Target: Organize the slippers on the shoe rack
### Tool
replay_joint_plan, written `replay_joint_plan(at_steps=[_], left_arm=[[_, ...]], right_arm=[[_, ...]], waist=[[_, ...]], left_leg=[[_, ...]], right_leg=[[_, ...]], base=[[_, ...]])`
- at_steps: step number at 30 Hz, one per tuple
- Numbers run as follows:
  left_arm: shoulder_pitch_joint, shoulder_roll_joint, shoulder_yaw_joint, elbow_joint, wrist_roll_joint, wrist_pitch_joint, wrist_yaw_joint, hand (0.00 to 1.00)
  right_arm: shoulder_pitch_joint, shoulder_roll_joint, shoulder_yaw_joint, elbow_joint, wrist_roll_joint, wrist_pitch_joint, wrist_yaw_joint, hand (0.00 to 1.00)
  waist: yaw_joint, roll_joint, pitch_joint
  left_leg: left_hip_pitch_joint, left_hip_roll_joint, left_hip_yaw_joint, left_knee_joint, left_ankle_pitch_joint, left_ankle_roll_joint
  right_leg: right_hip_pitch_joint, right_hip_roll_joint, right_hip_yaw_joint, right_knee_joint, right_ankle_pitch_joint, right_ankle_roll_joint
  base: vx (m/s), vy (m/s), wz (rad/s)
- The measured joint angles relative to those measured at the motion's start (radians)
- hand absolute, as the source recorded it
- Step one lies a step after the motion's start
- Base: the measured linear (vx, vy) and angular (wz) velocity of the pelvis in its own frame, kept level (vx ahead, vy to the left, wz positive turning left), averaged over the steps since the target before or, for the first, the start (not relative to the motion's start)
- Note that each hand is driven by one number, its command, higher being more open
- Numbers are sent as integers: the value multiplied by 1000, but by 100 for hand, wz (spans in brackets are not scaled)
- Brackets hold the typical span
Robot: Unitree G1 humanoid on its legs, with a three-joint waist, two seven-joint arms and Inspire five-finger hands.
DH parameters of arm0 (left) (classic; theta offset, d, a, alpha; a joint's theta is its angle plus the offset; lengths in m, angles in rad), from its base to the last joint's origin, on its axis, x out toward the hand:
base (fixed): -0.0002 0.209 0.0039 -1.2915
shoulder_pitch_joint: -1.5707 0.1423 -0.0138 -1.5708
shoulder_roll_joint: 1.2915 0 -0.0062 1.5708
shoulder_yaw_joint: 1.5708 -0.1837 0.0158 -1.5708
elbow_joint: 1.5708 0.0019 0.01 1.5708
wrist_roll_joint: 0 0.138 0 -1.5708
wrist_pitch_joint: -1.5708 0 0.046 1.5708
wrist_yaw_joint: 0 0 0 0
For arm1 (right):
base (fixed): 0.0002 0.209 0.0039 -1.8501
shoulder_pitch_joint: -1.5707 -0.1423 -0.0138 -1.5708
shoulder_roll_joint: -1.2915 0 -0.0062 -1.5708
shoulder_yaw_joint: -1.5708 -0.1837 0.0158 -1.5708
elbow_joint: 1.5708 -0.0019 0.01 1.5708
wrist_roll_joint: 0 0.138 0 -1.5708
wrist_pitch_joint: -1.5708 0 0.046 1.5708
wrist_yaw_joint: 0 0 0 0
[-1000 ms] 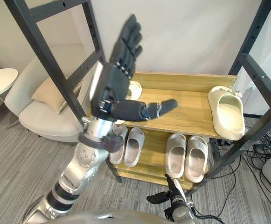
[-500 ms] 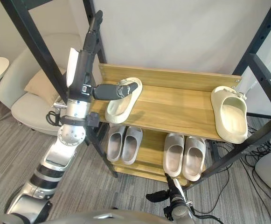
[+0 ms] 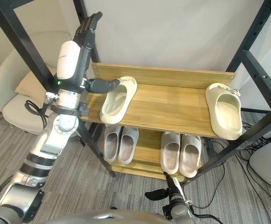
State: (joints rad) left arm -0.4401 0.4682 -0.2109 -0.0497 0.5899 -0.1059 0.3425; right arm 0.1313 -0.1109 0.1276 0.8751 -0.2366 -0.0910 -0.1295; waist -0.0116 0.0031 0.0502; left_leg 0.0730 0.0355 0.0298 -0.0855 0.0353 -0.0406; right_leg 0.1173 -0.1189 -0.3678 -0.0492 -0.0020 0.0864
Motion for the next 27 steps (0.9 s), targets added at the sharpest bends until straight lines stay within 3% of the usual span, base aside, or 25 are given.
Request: replay_joint_plan(at_steps=[13, 23, 24, 27], left_arm=[[-53, 51, -24, 144, 75, 7, -26, 100], [-53, 57, -58, 213, 75, 10, -45, 100], [-53, 57, -57, 213, 75, 10, -45, 0], [-53, 57, -57, 213, 75, 10, -45, 0]], right_arm=[[2, 8, 0, -19, 0, -1, 10, 100], [-1, 8, -2, -21, 0, -1, 10, 100], [-1, 8, -3, -21, 0, -1, 10, 100], [-2, 8, -3, -21, 0, -1, 9, 100]], waist=[[-27, -4, -1], [-29, -3, 9], [-29, -2, 9], [-30, -1, 10]], left_leg=[[1, 2, 26, 0, -4, -2], [-2, 1, 43, 0, -5, -2], [-4, 1, 43, 0, -5, -2], [-7, 1, 43, 0, -5, -2]], right_leg=[[-10, 4, 26, -11, 12, -8], [-13, 6, 41, -35, 33, -7], [-16, 6, 41, -35, 33, -7], [-19, 6, 41, -35, 33, -7]], base=[[-11, 6, -7], [-26, 11, -6], [0, 0, 0], [0, 0, 0]])
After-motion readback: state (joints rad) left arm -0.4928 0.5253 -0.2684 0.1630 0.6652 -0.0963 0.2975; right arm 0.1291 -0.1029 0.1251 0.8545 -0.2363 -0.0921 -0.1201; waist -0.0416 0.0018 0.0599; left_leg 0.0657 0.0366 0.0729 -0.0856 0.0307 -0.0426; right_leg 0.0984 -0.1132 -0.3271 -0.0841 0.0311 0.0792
